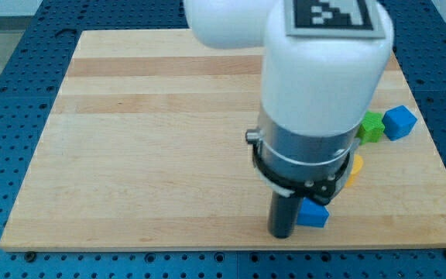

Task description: Slide the blue triangle below the yellow heart

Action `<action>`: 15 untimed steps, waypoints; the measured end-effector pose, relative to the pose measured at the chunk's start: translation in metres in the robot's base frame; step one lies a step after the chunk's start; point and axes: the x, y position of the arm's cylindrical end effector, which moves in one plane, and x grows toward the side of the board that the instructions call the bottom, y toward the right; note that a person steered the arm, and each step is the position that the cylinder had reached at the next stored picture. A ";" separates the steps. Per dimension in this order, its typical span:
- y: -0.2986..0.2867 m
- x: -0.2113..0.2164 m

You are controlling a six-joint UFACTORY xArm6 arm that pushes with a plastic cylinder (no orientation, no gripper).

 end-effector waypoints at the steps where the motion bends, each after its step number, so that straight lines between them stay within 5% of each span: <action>1: 0.016 -0.019; 6: 0.067 -0.011; 15: 0.048 -0.040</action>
